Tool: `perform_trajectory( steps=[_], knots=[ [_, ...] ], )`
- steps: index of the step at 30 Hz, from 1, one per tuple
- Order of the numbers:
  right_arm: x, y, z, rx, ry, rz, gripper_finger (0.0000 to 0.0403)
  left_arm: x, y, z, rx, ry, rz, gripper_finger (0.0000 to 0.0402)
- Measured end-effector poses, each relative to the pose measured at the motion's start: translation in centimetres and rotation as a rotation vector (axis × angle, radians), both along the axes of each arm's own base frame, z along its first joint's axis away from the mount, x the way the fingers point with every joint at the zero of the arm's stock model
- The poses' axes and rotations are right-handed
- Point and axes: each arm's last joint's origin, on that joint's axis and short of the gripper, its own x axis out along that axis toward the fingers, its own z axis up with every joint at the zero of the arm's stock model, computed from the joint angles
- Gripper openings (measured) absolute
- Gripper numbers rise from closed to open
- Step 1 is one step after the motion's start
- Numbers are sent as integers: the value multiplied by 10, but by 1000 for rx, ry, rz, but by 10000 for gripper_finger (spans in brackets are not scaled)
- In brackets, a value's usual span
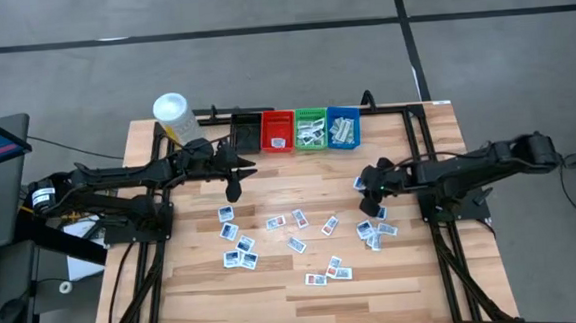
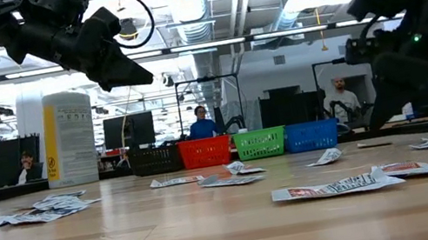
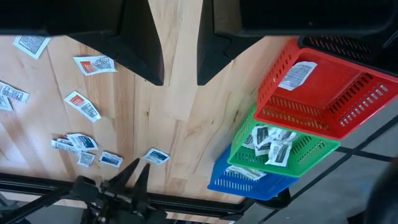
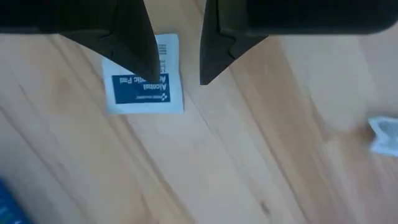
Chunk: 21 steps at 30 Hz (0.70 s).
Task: Pick & Place First Aid Supplies
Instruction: Put the alcohol pad into the red bin
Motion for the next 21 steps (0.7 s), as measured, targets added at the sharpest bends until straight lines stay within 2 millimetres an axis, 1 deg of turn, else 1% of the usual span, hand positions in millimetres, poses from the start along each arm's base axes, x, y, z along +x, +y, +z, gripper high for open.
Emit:
perform_trajectory(
  steps=[8,14,17,20,21],
  knots=[
    [7,-1,-18,-32,107,39,107,0,0,0,0,0,0,96],
    [11,-1,-31,-10,166,48,103,0,0,0,0,0,0,96],
    [15,0,-34,13,156,64,74,0,0,0,0,0,0,96],
    [17,0,-35,33,135,77,20,0,0,0,0,0,0,96],
    [18,0,-35,39,128,80,11,0,0,0,0,0,0,96]
  ],
)
